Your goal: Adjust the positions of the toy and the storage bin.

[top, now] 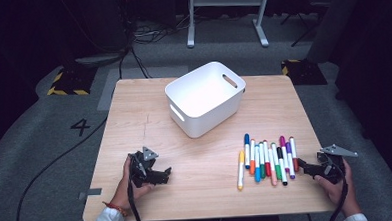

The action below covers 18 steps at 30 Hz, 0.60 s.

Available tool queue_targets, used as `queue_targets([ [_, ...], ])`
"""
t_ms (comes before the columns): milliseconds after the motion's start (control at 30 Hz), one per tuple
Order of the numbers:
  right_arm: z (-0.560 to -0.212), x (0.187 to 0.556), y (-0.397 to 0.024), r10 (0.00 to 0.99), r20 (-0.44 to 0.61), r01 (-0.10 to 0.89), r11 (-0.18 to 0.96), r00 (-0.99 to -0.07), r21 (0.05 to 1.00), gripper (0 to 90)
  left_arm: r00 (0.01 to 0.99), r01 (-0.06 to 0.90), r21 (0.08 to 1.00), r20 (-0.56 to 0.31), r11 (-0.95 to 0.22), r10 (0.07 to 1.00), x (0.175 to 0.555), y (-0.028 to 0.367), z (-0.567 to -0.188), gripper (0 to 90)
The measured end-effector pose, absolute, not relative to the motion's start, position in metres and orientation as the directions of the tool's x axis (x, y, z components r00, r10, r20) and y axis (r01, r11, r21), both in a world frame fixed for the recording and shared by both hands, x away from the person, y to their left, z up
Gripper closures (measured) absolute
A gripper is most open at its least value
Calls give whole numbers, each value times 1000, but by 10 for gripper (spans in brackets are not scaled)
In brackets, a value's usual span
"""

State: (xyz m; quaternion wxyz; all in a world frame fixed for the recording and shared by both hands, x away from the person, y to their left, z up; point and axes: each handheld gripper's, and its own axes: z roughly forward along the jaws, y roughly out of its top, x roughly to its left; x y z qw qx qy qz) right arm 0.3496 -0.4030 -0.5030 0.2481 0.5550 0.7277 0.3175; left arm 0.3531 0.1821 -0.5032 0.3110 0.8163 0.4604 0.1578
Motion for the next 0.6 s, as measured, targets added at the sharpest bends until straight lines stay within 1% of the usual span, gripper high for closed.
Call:
queue_targets([
  [300,-503,350,-403,965,-8,650,182,-261,737,151,597,620,650,-29,-439,801,363,175,-503,0],
  [533,-503,350,-403,966,-8,651,182,-260,737,150,601,616,652,-24,-443,799,365,172,-503,2],
  [567,-503,350,-403,965,-9,650,182,-261,738,150,606,620,647,-37,-443,795,366,171,-503,4],
  [600,-503,350,-403,965,-8,650,182,-261,738,150,615,604,660,-28,-448,788,366,171,-502,44],
])
